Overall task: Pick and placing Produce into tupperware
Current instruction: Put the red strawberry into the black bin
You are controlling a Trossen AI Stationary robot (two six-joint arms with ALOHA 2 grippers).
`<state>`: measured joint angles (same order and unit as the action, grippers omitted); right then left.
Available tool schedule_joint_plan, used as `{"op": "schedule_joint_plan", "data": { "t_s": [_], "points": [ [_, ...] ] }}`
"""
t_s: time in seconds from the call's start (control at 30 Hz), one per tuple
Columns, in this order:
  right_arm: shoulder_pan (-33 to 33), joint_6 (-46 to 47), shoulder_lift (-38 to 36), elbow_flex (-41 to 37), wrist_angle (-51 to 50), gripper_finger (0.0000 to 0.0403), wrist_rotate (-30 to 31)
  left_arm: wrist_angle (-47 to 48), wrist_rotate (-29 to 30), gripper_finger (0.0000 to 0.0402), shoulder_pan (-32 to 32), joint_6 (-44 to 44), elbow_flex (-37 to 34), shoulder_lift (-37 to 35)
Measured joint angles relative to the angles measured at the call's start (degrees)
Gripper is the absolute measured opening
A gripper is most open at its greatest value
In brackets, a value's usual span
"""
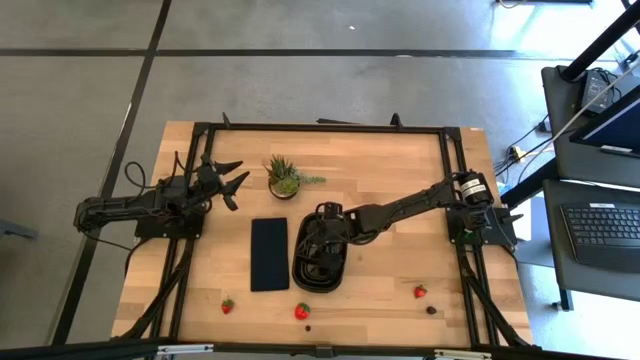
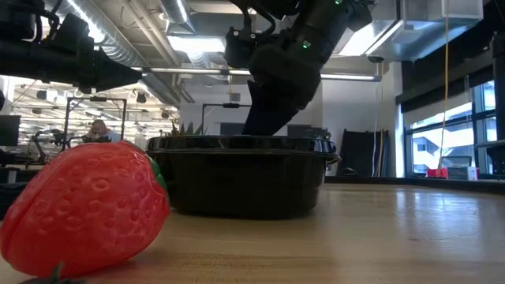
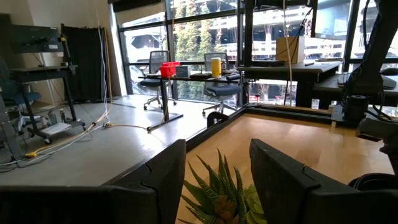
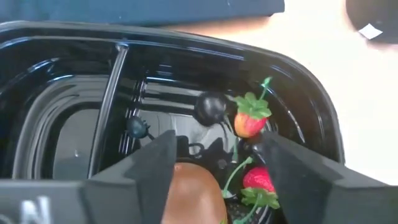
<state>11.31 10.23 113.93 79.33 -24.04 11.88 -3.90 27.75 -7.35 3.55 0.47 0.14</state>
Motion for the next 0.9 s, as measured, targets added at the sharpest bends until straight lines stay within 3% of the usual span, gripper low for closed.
{"op": "schedule_joint_plan", "data": {
  "t_s": [0.17,0.33,0.67,0.77,0.9],
  "points": [
    [0.1,1.0,-1.3,0.0,-1.0,0.0282,-0.4,0.0,0.0,0.0171,0.0,0.0,0.0,0.0],
    [1.6,12.9,-6.9,0.1,-13.1,0.0287,-6.4,0.0,0.0,0.0171,0.0,0.0,0.0,0.0],
    [13.0,66.0,-14.3,0.1,-45.0,0.0284,-9.8,0.0,0.0,0.0171,0.0,0.0,0.0,0.0],
    [17.3,85.6,-14.1,0.1,-48.8,0.0280,-10.3,0.0,0.0,0.0171,0.0,-0.1,0.0,0.0],
    [23.0,104.8,-13.6,0.1,-48.2,0.0279,-11.9,0.0,-0.2,0.0171,0.0,-0.5,0.0,0.0]
  ]
}}
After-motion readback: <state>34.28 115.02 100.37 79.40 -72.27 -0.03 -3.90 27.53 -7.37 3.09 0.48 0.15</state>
